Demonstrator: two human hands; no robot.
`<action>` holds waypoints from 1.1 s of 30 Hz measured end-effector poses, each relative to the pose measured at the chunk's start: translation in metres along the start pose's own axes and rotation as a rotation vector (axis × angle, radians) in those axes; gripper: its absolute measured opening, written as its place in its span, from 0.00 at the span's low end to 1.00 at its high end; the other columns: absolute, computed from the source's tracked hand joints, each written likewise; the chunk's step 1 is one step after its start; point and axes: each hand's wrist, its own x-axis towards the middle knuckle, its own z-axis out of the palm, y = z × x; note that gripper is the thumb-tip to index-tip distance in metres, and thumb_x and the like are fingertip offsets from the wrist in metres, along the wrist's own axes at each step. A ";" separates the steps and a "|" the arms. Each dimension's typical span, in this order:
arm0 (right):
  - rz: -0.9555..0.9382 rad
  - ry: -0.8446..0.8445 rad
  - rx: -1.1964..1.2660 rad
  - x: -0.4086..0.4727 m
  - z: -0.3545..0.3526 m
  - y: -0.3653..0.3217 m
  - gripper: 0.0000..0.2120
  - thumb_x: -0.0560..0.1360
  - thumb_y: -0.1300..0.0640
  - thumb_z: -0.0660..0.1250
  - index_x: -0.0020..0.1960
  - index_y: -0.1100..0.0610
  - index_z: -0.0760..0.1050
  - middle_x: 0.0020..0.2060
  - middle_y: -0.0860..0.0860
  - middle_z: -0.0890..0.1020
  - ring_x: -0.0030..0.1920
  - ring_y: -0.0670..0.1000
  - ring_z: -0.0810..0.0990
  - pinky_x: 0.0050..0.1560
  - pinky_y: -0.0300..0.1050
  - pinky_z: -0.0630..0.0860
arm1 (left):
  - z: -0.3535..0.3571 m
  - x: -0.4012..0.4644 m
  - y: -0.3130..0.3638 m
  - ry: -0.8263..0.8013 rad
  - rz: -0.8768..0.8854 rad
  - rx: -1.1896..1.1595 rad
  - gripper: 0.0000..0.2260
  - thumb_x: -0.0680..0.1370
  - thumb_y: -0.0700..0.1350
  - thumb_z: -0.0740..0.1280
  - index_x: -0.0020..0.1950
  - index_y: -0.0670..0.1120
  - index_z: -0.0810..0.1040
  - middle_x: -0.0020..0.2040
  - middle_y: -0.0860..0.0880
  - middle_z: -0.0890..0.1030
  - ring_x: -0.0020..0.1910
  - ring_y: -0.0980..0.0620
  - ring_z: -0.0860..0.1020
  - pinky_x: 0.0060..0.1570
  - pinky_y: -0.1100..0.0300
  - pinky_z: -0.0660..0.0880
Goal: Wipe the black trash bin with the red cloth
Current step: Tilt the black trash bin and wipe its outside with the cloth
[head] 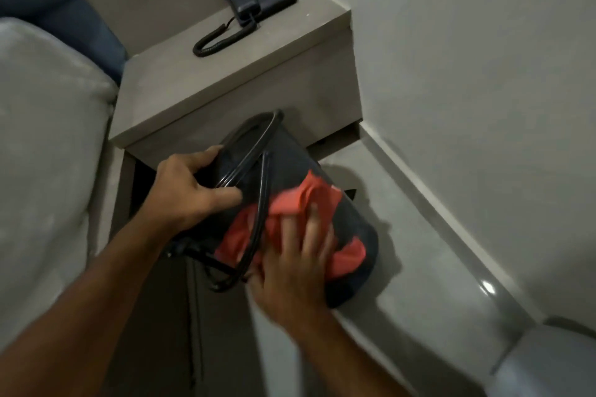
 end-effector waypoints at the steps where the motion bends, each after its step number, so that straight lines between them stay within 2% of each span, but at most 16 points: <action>1: 0.093 0.023 0.075 0.024 -0.004 0.003 0.28 0.77 0.36 0.57 0.75 0.42 0.61 0.75 0.58 0.64 0.76 0.69 0.57 0.72 0.72 0.54 | -0.002 0.002 -0.002 -0.026 0.017 -0.011 0.33 0.58 0.56 0.77 0.64 0.55 0.80 0.48 0.55 0.87 0.47 0.58 0.85 0.45 0.61 0.82; 3: 0.245 0.016 0.202 0.066 -0.012 0.028 0.31 0.77 0.32 0.50 0.76 0.45 0.63 0.73 0.57 0.70 0.72 0.65 0.65 0.70 0.67 0.63 | -0.007 0.000 -0.007 -0.024 0.033 -0.043 0.27 0.60 0.53 0.77 0.59 0.63 0.81 0.47 0.58 0.87 0.45 0.58 0.85 0.40 0.65 0.81; 5: 0.319 -0.100 0.343 0.083 -0.015 0.068 0.34 0.77 0.29 0.47 0.75 0.46 0.66 0.72 0.54 0.73 0.70 0.59 0.69 0.70 0.62 0.68 | -0.008 -0.006 -0.010 0.024 0.018 -0.075 0.25 0.60 0.52 0.76 0.56 0.67 0.81 0.47 0.61 0.86 0.44 0.60 0.85 0.38 0.69 0.79; 8: 0.398 -0.277 0.462 0.058 -0.008 0.125 0.34 0.75 0.25 0.44 0.74 0.41 0.61 0.70 0.51 0.74 0.69 0.55 0.72 0.69 0.60 0.69 | -0.005 -0.009 -0.008 0.079 -0.011 -0.103 0.24 0.60 0.52 0.76 0.55 0.68 0.81 0.47 0.63 0.85 0.45 0.61 0.84 0.37 0.70 0.78; 11: 0.473 -0.199 0.398 0.010 -0.007 0.144 0.35 0.76 0.26 0.44 0.77 0.42 0.59 0.73 0.52 0.72 0.73 0.57 0.68 0.71 0.55 0.64 | 0.004 -0.003 0.003 0.084 -0.012 -0.102 0.24 0.58 0.53 0.76 0.52 0.70 0.81 0.45 0.64 0.86 0.44 0.63 0.84 0.37 0.71 0.78; 13: 0.409 -0.101 0.302 -0.035 -0.002 0.123 0.34 0.78 0.31 0.51 0.78 0.47 0.59 0.75 0.56 0.69 0.76 0.61 0.62 0.74 0.62 0.62 | 0.011 0.001 0.009 0.091 -0.059 -0.090 0.31 0.56 0.56 0.76 0.60 0.62 0.81 0.47 0.57 0.87 0.46 0.60 0.84 0.43 0.63 0.82; 15: 0.224 -0.017 0.166 -0.070 0.009 0.078 0.32 0.76 0.37 0.60 0.76 0.50 0.65 0.74 0.59 0.69 0.77 0.68 0.56 0.71 0.73 0.59 | 0.011 0.002 0.014 0.101 -0.094 -0.057 0.40 0.54 0.58 0.75 0.68 0.52 0.78 0.54 0.51 0.85 0.51 0.54 0.84 0.52 0.54 0.82; 17: -0.013 0.021 0.118 -0.073 0.018 0.032 0.21 0.76 0.42 0.63 0.67 0.48 0.73 0.67 0.55 0.71 0.78 0.69 0.53 0.70 0.77 0.56 | 0.008 0.000 0.015 0.077 -0.074 -0.049 0.42 0.54 0.58 0.75 0.69 0.49 0.77 0.57 0.48 0.84 0.53 0.52 0.83 0.55 0.52 0.81; 18: -0.057 0.042 0.115 -0.063 0.020 0.013 0.15 0.77 0.44 0.63 0.61 0.47 0.75 0.65 0.52 0.72 0.79 0.67 0.52 0.71 0.76 0.54 | 0.007 -0.002 0.014 0.046 -0.047 -0.054 0.41 0.54 0.57 0.75 0.68 0.49 0.78 0.56 0.49 0.84 0.52 0.54 0.84 0.52 0.54 0.82; 20: 0.031 0.112 0.112 -0.030 0.022 -0.008 0.12 0.79 0.46 0.58 0.58 0.48 0.75 0.65 0.52 0.74 0.79 0.64 0.53 0.74 0.72 0.50 | 0.004 -0.005 0.011 -0.024 -0.017 -0.073 0.40 0.55 0.54 0.76 0.67 0.50 0.77 0.52 0.52 0.84 0.45 0.57 0.85 0.40 0.63 0.82; 23: 0.198 0.156 0.141 0.007 0.009 0.005 0.25 0.80 0.42 0.53 0.71 0.54 0.71 0.70 0.60 0.75 0.75 0.68 0.64 0.72 0.69 0.59 | -0.008 -0.009 -0.002 -0.077 -0.034 -0.075 0.37 0.59 0.44 0.79 0.68 0.49 0.77 0.46 0.52 0.85 0.42 0.57 0.86 0.34 0.67 0.80; 25: 0.345 0.095 0.219 0.018 0.000 0.039 0.27 0.80 0.41 0.53 0.73 0.53 0.71 0.70 0.59 0.75 0.72 0.64 0.69 0.70 0.65 0.65 | -0.017 -0.014 -0.013 -0.077 -0.062 -0.096 0.33 0.60 0.42 0.80 0.63 0.56 0.79 0.48 0.56 0.86 0.46 0.58 0.85 0.36 0.69 0.79; 28: 0.637 -0.128 0.364 0.022 -0.003 0.097 0.29 0.78 0.37 0.50 0.73 0.48 0.70 0.69 0.54 0.76 0.68 0.57 0.73 0.69 0.62 0.69 | -0.020 -0.022 -0.016 -0.077 -0.075 -0.124 0.32 0.60 0.38 0.79 0.58 0.63 0.77 0.50 0.66 0.84 0.49 0.60 0.83 0.38 0.69 0.79; 29: 0.723 -0.182 0.412 0.024 -0.003 0.111 0.28 0.79 0.36 0.48 0.71 0.47 0.71 0.67 0.54 0.78 0.66 0.55 0.75 0.68 0.61 0.70 | -0.021 -0.022 -0.015 -0.081 -0.083 -0.133 0.33 0.60 0.40 0.79 0.61 0.62 0.77 0.52 0.65 0.83 0.51 0.59 0.83 0.40 0.67 0.80; 31: 0.831 -0.257 0.496 0.034 -0.003 0.124 0.29 0.78 0.35 0.48 0.67 0.49 0.75 0.61 0.55 0.82 0.61 0.55 0.79 0.65 0.59 0.74 | -0.019 -0.019 -0.012 -0.094 -0.089 -0.142 0.39 0.57 0.47 0.78 0.68 0.54 0.75 0.55 0.57 0.83 0.54 0.55 0.82 0.45 0.59 0.83; 33: 0.819 -0.302 0.527 0.057 -0.006 0.114 0.28 0.78 0.35 0.48 0.67 0.47 0.75 0.61 0.54 0.81 0.60 0.55 0.78 0.64 0.58 0.73 | -0.015 -0.016 -0.006 -0.084 -0.074 -0.136 0.44 0.56 0.50 0.77 0.72 0.49 0.72 0.59 0.51 0.82 0.57 0.54 0.81 0.52 0.54 0.82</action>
